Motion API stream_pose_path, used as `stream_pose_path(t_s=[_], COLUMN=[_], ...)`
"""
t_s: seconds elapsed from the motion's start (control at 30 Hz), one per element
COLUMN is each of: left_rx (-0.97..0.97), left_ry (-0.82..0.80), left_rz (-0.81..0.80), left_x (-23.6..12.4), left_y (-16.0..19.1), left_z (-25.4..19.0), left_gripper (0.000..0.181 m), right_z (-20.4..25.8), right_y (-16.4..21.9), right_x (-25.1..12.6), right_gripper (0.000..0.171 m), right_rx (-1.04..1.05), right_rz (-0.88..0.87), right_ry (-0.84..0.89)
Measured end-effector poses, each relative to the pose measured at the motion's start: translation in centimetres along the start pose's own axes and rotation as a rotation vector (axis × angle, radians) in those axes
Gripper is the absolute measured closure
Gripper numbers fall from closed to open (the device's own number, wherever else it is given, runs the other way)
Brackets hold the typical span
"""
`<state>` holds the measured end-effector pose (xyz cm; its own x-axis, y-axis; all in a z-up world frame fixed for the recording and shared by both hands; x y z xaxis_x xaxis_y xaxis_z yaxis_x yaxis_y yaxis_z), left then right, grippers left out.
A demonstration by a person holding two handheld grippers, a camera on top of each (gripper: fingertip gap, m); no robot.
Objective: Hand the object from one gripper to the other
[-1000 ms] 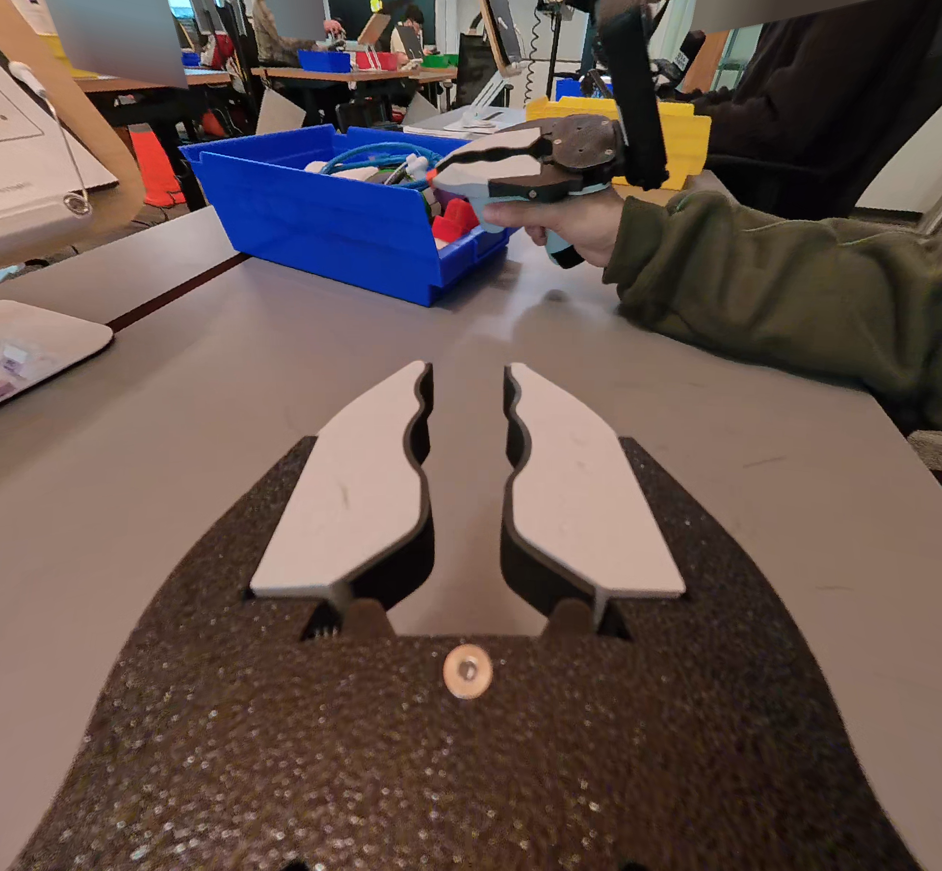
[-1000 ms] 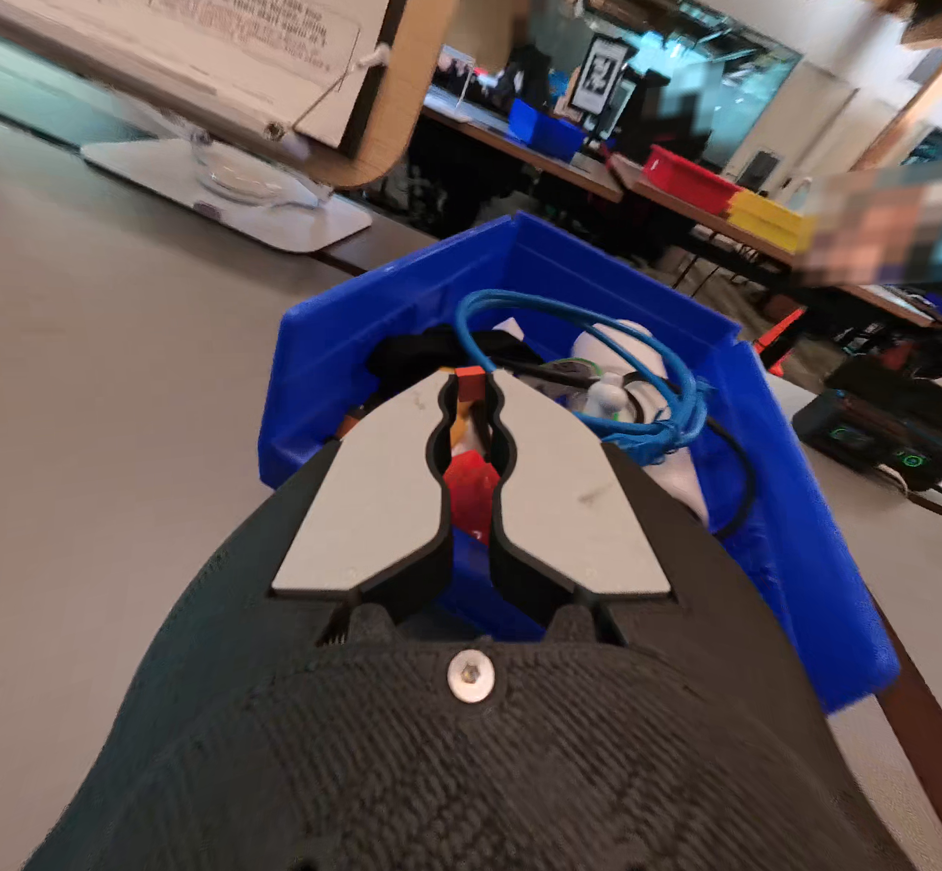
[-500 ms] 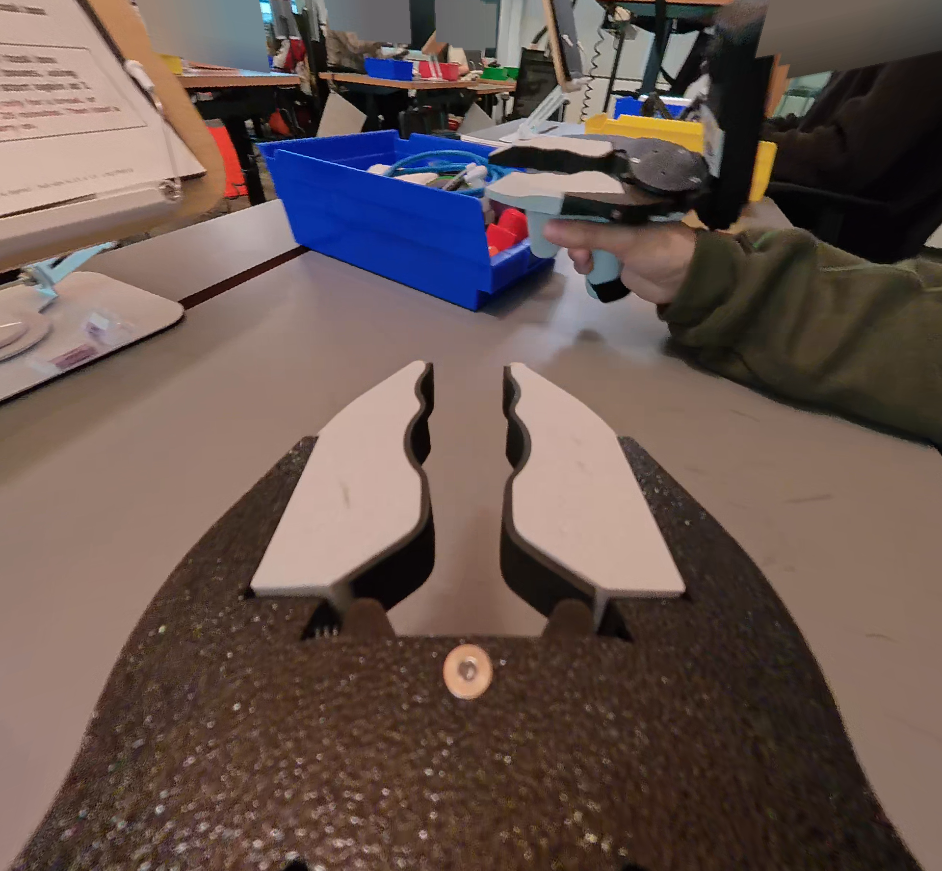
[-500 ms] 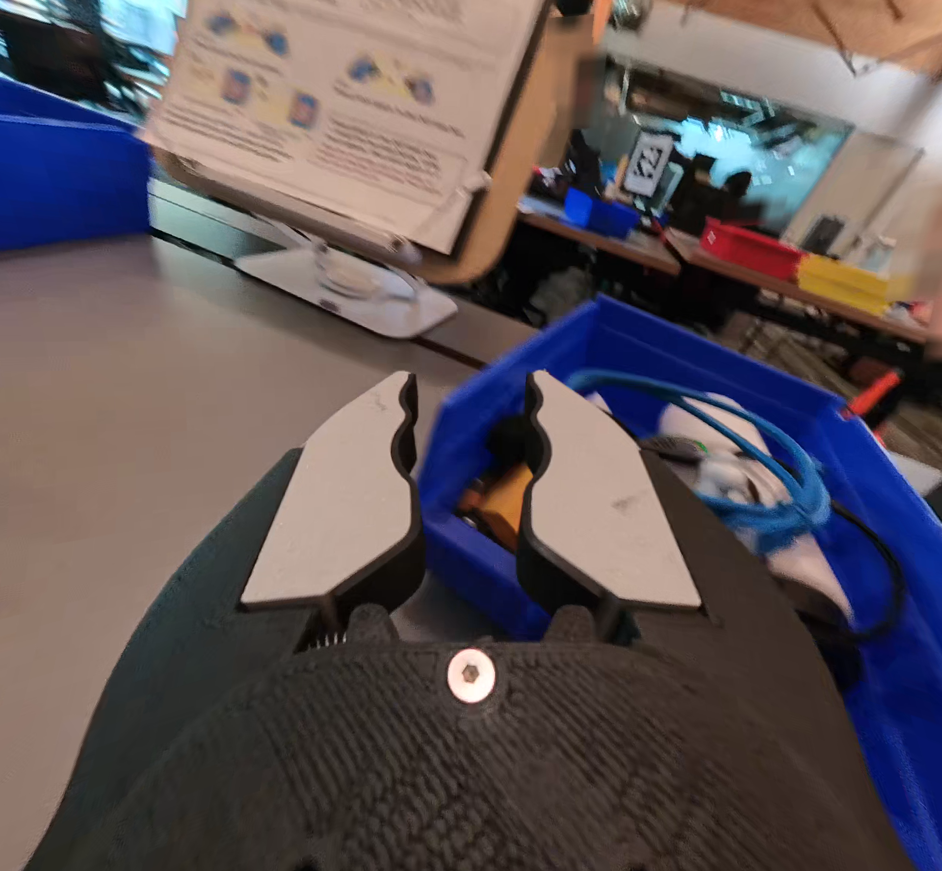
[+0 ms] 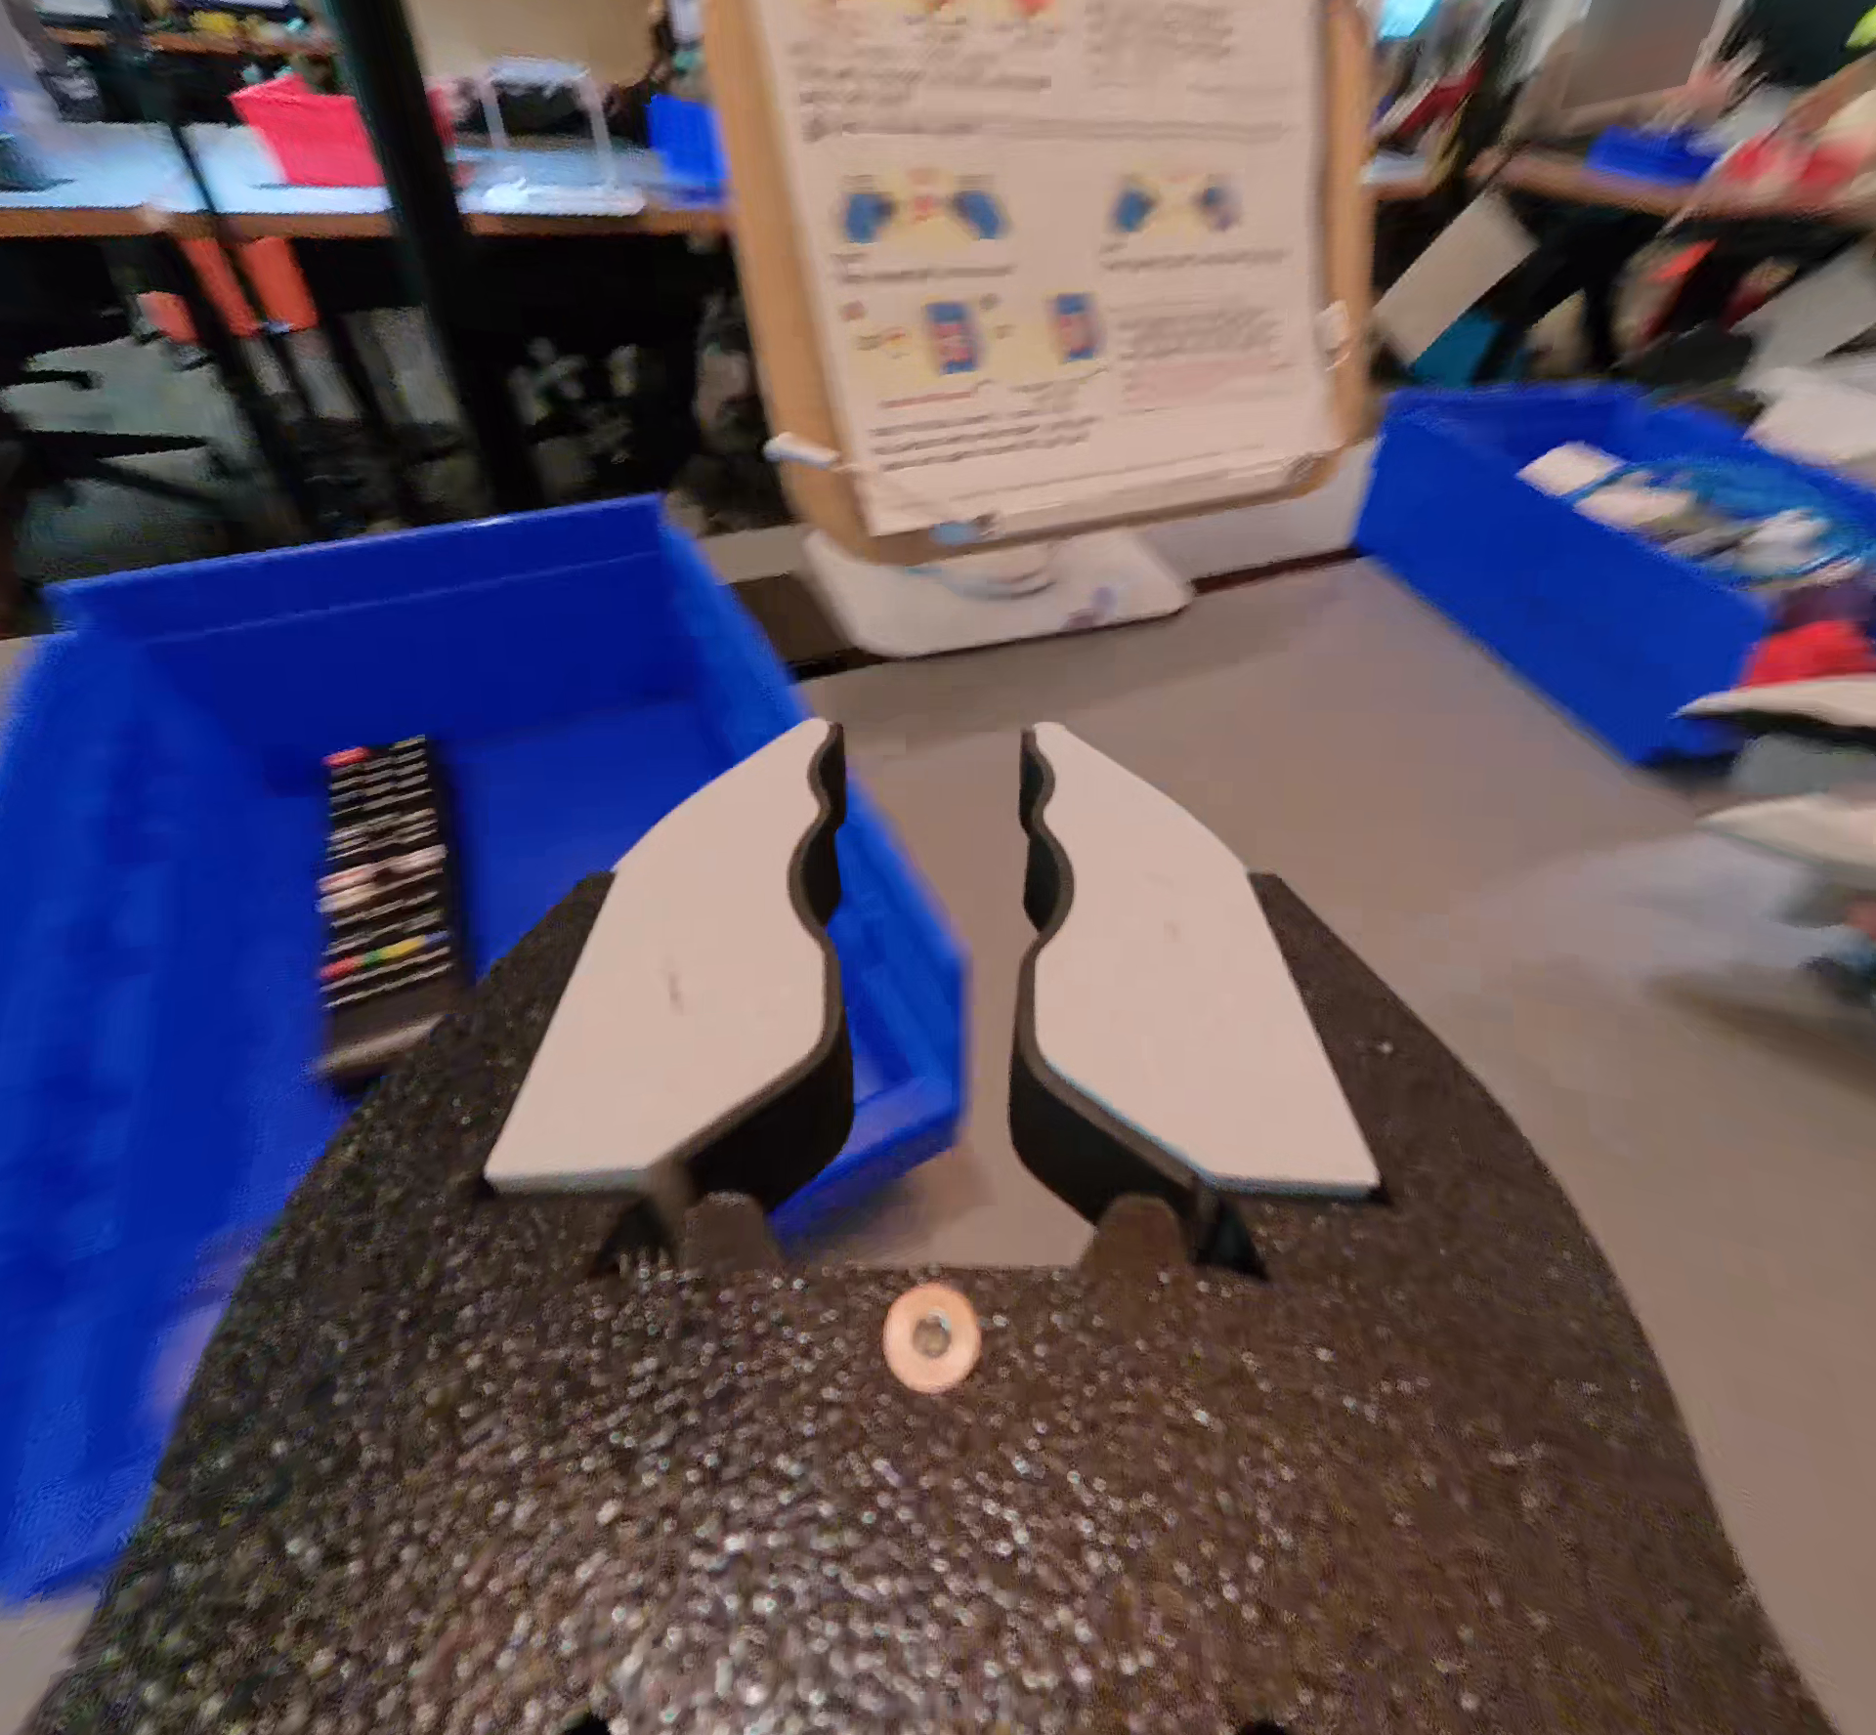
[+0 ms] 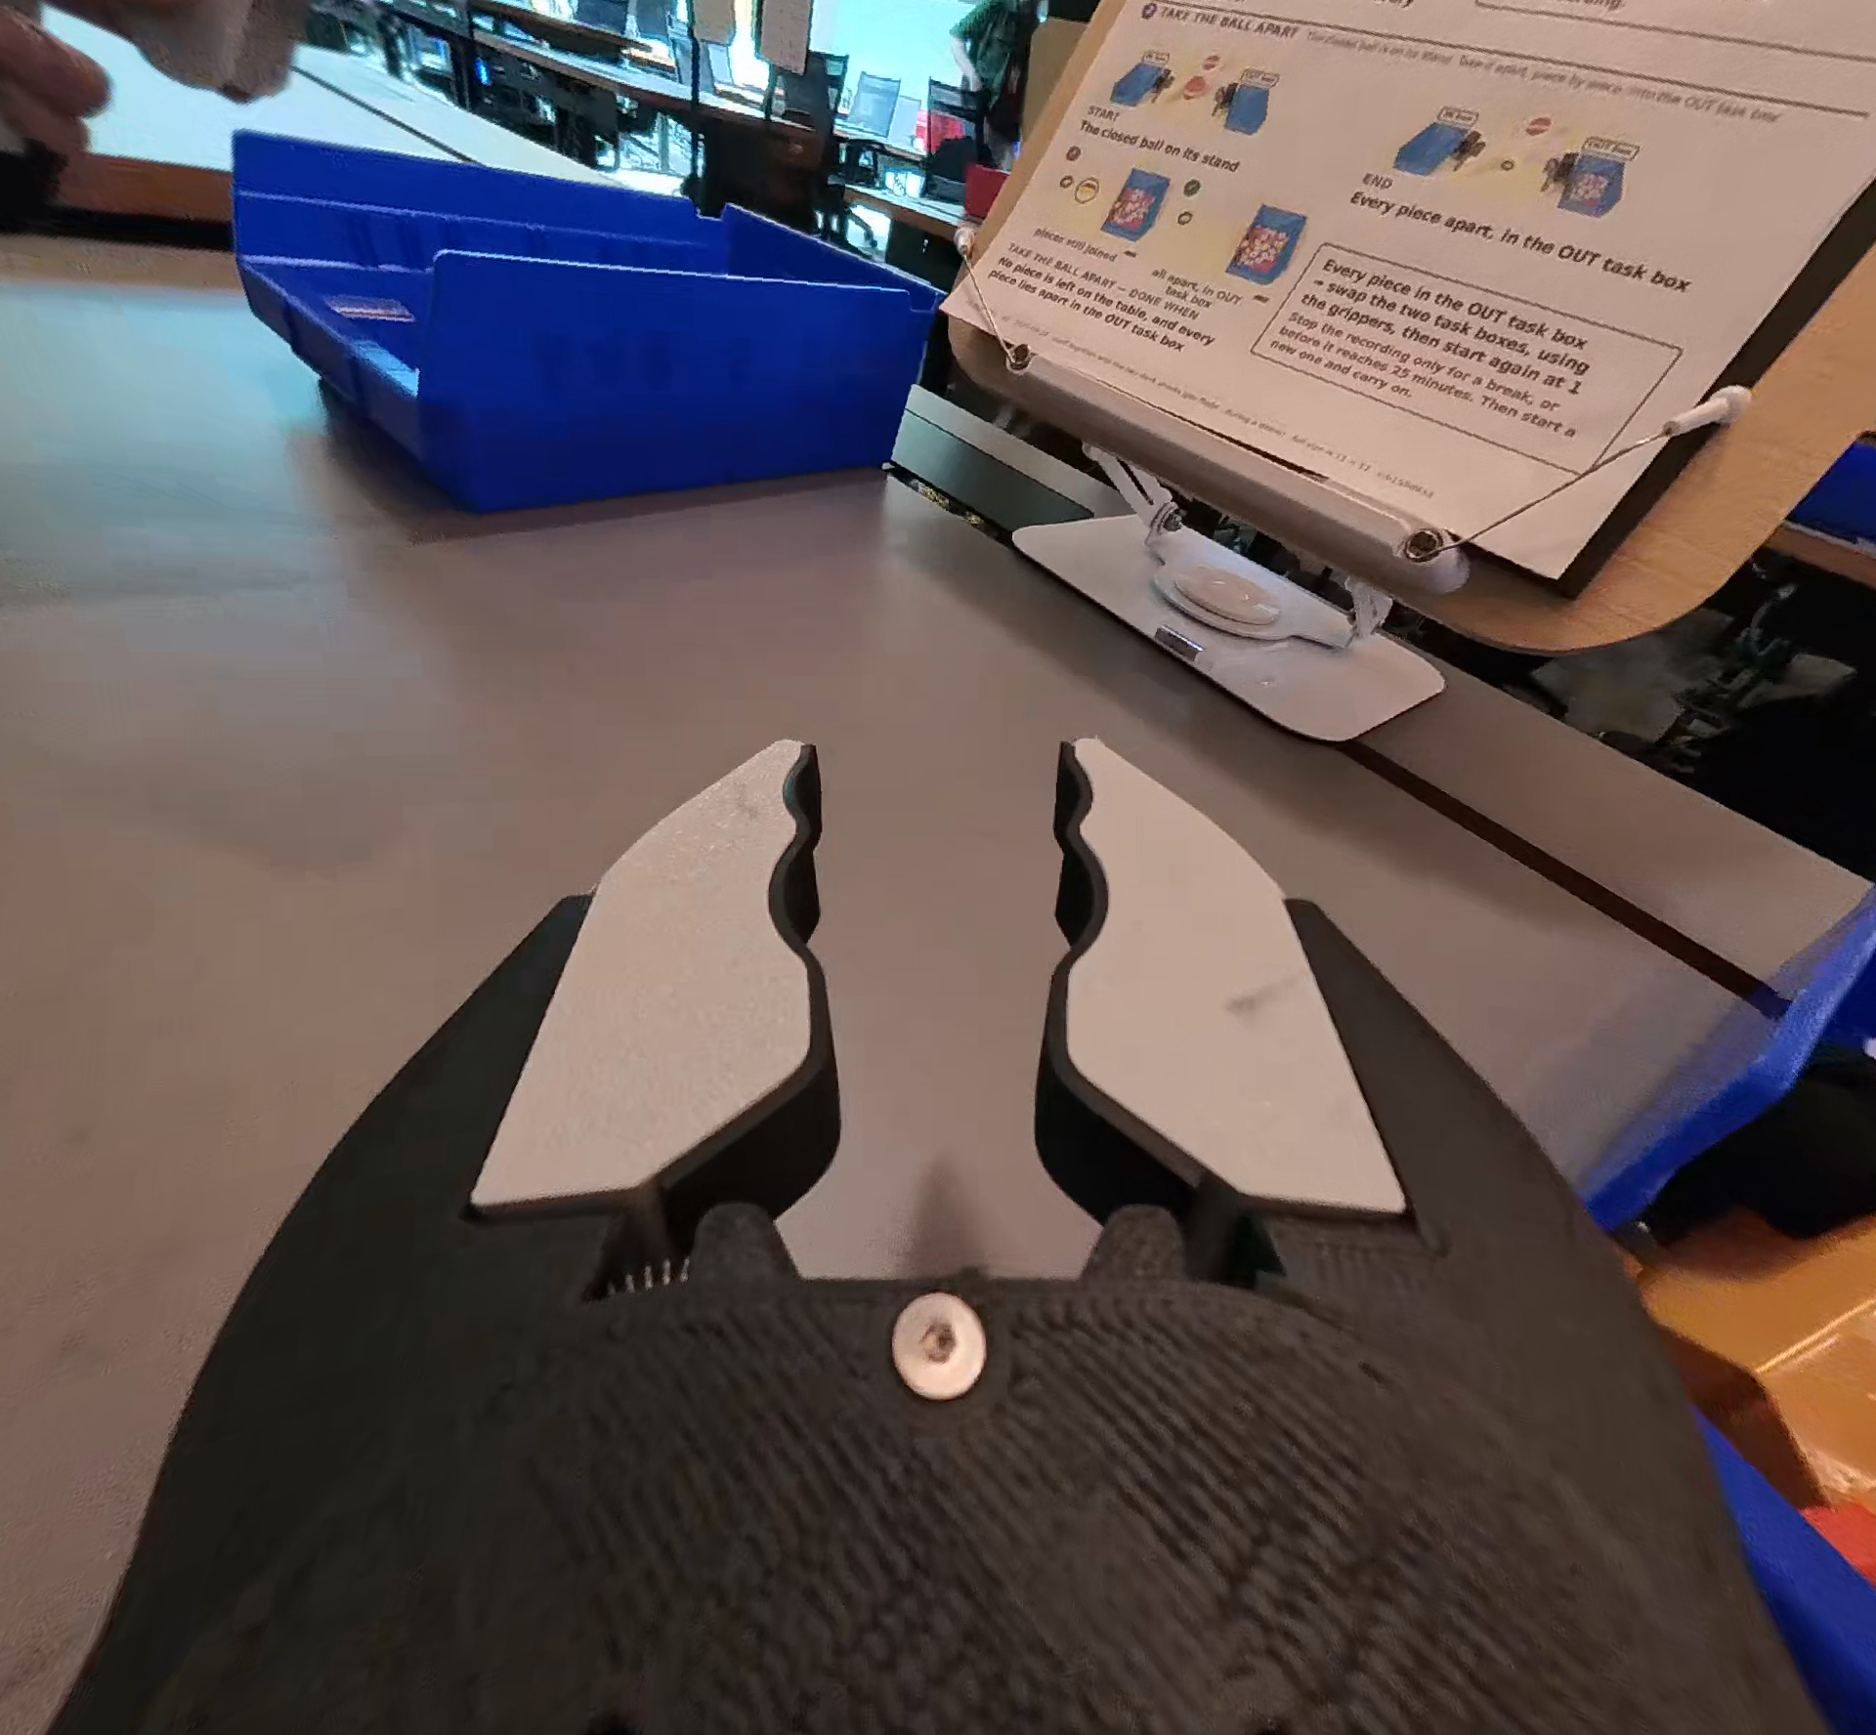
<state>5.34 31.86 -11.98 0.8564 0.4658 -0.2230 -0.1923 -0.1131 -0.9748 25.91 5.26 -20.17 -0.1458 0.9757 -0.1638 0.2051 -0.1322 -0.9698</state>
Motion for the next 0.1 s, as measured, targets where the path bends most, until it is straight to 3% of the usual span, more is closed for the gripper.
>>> stream_pose_path(t_s=[0.1], left_rx=[0.138], left_ry=[-0.099], left_rz=[0.228], left_x=[0.3], left_y=[1.5], left_z=[4.9], left_gripper=[0.137], right_z=[-0.5], right_y=[-0.1], right_x=[-0.3], right_gripper=[0.127], right_rx=[0.038], right_rz=[-0.022], right_ry=[0.01])
Point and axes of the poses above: each gripper's, where its closed fingertips meet, x out along the fingers, y out of its underside, z = x × y across the jaws, the point moved 4 cm from there along -x, back along the fingers, and after that the axes turned 12 degrees about -y, right-handed, at the moved point
